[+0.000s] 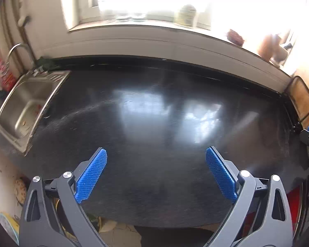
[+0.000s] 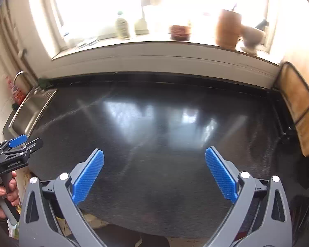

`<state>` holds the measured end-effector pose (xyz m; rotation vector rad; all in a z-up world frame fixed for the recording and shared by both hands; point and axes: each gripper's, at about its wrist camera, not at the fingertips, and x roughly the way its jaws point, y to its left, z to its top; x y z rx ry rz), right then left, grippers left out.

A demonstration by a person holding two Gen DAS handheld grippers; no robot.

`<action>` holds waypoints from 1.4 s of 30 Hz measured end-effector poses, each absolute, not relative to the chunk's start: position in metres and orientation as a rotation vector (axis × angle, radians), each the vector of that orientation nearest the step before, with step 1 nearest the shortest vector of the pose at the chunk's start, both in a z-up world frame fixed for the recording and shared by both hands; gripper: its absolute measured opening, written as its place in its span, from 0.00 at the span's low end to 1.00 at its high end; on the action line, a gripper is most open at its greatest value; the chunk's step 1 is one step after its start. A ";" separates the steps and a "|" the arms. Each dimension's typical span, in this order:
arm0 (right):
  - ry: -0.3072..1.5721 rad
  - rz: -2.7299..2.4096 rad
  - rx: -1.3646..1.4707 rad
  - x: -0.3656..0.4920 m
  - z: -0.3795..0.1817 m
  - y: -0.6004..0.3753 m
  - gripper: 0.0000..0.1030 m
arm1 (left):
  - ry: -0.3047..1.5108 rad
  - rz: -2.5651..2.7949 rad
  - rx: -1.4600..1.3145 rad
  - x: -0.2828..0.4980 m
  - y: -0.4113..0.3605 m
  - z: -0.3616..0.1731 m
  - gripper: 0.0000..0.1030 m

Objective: Collect trash

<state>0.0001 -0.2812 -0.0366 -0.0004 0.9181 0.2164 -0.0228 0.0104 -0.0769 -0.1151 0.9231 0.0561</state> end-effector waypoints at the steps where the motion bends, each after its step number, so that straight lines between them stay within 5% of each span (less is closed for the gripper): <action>1: 0.915 0.198 0.005 -0.001 -0.038 -0.293 0.93 | 0.927 0.049 -0.107 -0.017 -0.003 -0.076 0.91; 10: 0.930 0.128 0.054 -0.008 -0.041 -0.361 0.93 | 0.955 -0.008 -0.075 -0.001 -0.053 -0.075 0.91; 42: 0.932 0.139 0.087 -0.002 -0.041 -0.356 0.93 | 0.954 0.014 -0.043 0.004 -0.053 -0.069 0.91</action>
